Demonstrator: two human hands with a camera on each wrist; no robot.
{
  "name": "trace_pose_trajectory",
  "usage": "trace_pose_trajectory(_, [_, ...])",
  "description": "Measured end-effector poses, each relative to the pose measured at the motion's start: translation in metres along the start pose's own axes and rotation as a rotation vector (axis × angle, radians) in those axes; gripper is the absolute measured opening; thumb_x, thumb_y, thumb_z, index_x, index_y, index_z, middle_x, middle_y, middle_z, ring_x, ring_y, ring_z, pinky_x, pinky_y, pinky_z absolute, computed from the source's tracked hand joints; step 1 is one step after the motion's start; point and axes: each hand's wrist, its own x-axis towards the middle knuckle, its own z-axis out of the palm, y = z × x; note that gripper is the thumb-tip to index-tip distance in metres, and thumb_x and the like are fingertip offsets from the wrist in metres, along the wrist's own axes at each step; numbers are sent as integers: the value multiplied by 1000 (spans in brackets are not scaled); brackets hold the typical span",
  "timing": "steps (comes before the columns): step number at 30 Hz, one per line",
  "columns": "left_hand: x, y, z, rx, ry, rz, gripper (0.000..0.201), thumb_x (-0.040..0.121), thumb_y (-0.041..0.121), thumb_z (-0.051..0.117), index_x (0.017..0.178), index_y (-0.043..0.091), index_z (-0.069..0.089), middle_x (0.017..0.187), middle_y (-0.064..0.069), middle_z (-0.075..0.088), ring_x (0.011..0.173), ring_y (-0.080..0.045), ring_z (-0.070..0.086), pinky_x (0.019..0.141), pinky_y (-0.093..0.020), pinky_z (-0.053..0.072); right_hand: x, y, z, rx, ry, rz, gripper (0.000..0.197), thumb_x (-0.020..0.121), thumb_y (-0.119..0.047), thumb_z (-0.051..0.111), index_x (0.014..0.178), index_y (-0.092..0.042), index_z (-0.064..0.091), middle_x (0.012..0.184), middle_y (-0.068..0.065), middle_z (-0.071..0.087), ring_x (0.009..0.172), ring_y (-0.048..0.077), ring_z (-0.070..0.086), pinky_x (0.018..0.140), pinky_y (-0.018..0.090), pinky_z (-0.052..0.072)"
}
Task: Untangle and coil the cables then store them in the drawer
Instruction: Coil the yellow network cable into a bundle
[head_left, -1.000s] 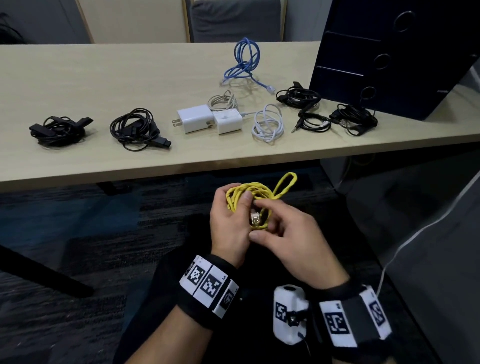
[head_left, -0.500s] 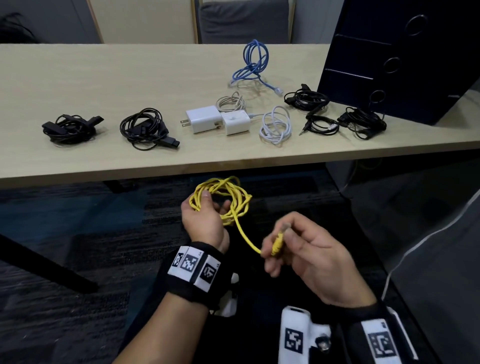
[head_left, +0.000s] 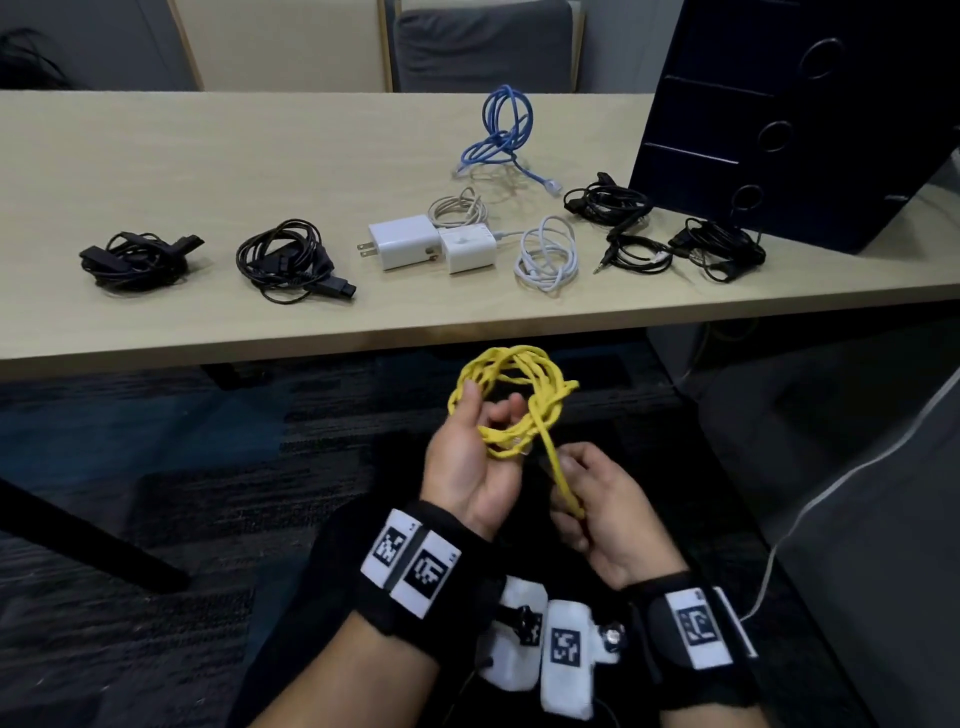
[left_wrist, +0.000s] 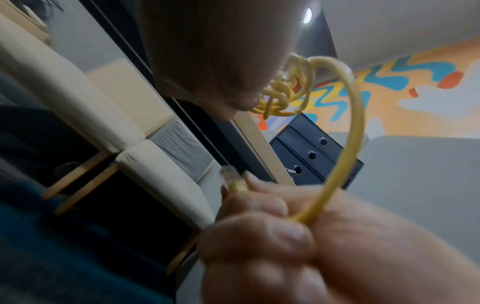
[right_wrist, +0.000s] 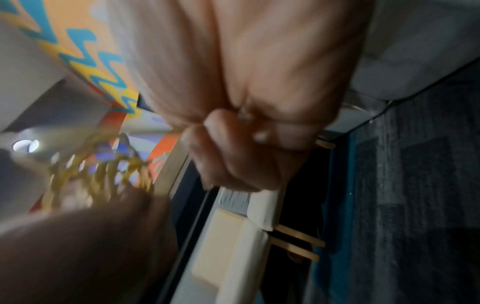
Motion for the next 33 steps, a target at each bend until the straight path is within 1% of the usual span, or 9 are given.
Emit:
trace_pose_trajectory(3, [-2, -10, -6, 55, -41, 13, 39, 102, 24, 43, 128, -5, 46, 74, -13, 48, 68, -21, 55, 58, -30, 58, 0, -7, 13, 58, 33, -95, 19, 103, -11, 40, 86, -13, 49, 55, -1, 36, 41, 7, 29, 37, 17, 18])
trace_pose_trajectory(7, [-4, -9, -4, 122, -71, 49, 22, 103, 21, 41, 113, 5, 53, 71, -7, 47, 53, -15, 54, 48, -26, 53, -1, -17, 15, 98, 29, -181, 19, 100, -5, 46, 84, -12, 55, 54, -1, 41, 41, 6, 31, 35, 15, 24])
trace_pose_trajectory(11, [-11, -14, -1, 186, -126, 45, 30, 103, 23, 40, 122, 2, 49, 84, -16, 49, 72, -25, 54, 56, -34, 56, -3, -19, 15, 167, 12, -199, 16, 99, -5, 47, 92, -9, 60, 57, -1, 53, 43, 4, 39, 38, 14, 27])
trace_pose_trajectory(16, [-16, -22, -2, 272, -189, 121, 31, 103, 19, 39, 127, 1, 47, 109, -24, 61, 91, -29, 65, 71, -37, 59, -3, -16, 21, 156, 1, -228, 42, 86, -23, 60, 120, 1, 61, 111, 19, 70, 95, 24, 67, 72, 27, 57])
trace_pose_trajectory(19, [-16, -24, -4, 372, -188, 197, 24, 102, 18, 42, 117, 2, 50, 98, -19, 61, 85, -29, 64, 75, -40, 57, -3, -17, 19, 237, -34, -180, 45, 85, -26, 60, 121, 1, 61, 114, 19, 69, 101, 27, 66, 72, 28, 57])
trace_pose_trajectory(22, [-17, -19, -1, 400, -159, 232, 12, 102, 15, 43, 106, 6, 50, 76, -10, 53, 59, -18, 55, 55, -31, 53, -8, -19, 14, 396, -122, -103, 31, 93, -17, 54, 118, -1, 64, 110, 18, 71, 94, 25, 69, 73, 31, 59])
trace_pose_trajectory(26, [-10, -13, -3, 474, -147, 340, 9, 102, 13, 43, 105, 8, 50, 89, -12, 59, 62, -16, 56, 47, -23, 51, -7, -16, -1, -24, 74, -282, 17, 96, -8, 54, 92, -20, 66, 78, -5, 66, 64, 13, 53, 53, 25, 41])
trace_pose_trajectory(29, [-7, -15, -5, 541, -135, 417, 12, 101, 12, 44, 109, 6, 50, 99, -14, 63, 77, -20, 63, 58, -23, 54, -17, -31, -6, -289, 267, -658, 7, 82, -18, 66, 81, -24, 61, 71, -9, 58, 66, 4, 51, 62, 18, 43])
trace_pose_trajectory(33, [-5, -18, -8, 691, -149, 529, 5, 100, 11, 49, 104, 11, 52, 90, -8, 63, 80, -19, 63, 74, -36, 56, -27, -49, 8, -859, 144, -796, 7, 85, -15, 69, 88, -20, 73, 87, -12, 61, 81, 3, 57, 73, 12, 43])
